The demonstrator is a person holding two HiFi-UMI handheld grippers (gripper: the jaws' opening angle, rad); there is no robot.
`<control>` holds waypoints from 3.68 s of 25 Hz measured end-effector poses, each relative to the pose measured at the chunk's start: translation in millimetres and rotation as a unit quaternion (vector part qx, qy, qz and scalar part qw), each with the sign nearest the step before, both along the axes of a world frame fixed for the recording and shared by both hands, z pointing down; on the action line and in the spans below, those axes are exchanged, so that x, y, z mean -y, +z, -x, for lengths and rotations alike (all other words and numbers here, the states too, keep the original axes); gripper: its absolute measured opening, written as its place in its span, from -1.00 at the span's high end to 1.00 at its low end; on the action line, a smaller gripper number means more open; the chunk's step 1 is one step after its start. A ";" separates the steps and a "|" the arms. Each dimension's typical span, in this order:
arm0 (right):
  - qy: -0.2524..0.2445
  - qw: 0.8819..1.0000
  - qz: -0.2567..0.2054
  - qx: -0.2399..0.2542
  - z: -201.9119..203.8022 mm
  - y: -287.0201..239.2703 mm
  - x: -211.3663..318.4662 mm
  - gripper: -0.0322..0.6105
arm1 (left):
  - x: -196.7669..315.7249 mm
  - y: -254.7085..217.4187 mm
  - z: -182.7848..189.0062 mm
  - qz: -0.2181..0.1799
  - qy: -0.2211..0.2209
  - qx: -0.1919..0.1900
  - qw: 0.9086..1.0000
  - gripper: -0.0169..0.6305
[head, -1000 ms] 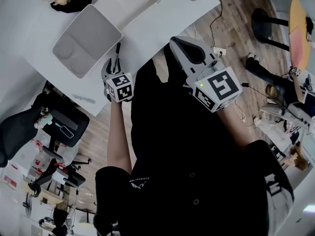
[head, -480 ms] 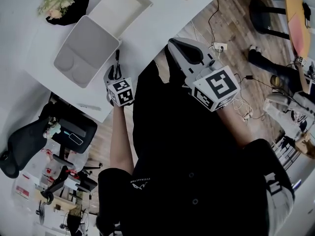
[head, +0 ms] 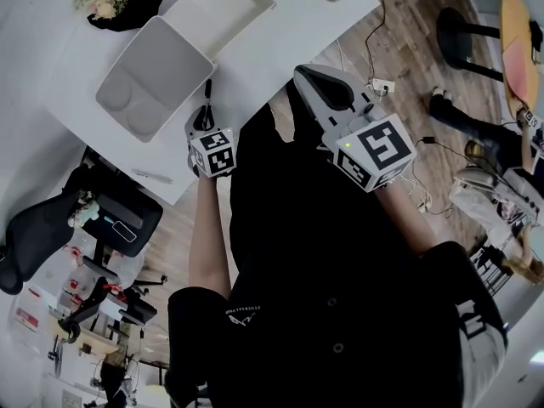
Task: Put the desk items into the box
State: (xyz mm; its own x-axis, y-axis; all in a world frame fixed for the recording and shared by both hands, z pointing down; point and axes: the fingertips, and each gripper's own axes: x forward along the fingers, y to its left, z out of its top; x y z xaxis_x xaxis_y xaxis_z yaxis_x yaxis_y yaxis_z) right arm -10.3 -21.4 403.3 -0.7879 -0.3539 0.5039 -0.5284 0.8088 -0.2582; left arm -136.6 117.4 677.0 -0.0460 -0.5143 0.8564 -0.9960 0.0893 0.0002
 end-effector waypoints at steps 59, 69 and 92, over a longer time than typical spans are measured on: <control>-0.248 0.962 -0.041 0.110 -4.6 -77.2 66.2 0.90 | 69.4 -319.4 -73.1 -0.337 -0.234 0.100 0.907 0.80; -0.270 0.955 -0.047 0.114 -10.5 -78.6 75.6 0.90 | 77.1 -333.4 -87.9 -0.351 -0.246 0.113 0.897 0.80; -0.198 0.976 -0.035 0.081 2.3 -55.4 140.1 0.90 | 164.7 -279.0 -40.7 -0.287 -0.170 0.064 0.941 0.80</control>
